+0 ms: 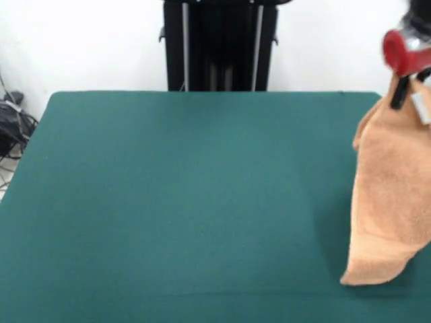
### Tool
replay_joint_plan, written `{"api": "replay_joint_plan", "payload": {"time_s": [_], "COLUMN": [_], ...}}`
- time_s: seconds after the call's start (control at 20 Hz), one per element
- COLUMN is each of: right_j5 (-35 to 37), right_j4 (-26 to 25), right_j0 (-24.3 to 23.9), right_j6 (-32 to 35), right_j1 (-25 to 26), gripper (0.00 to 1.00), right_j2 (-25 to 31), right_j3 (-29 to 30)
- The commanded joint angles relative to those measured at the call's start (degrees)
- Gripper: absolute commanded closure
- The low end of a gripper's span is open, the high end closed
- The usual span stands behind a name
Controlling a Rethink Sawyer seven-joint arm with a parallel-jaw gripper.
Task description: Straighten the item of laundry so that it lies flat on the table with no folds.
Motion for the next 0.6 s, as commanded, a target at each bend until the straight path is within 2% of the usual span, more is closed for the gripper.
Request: {"api": "replay_joint_plan", "payload": {"time_s": [0.05,0.2,0.6], "right_j5": [-14.5,-18.0,-17.0], "right_j4": [1.2,-0.5,-8.3], "right_j0": [-9.0,-13.0,-19.8], "right_j6": [-3.9,-6.1,-11.4], "right_j1": [-0.1,0.9,4.9], "gripper": [1.00,1.00,1.00], "right_j2": [5.5,8.6,11.5], "right_j3": [15.4,18.2,16.7]}}
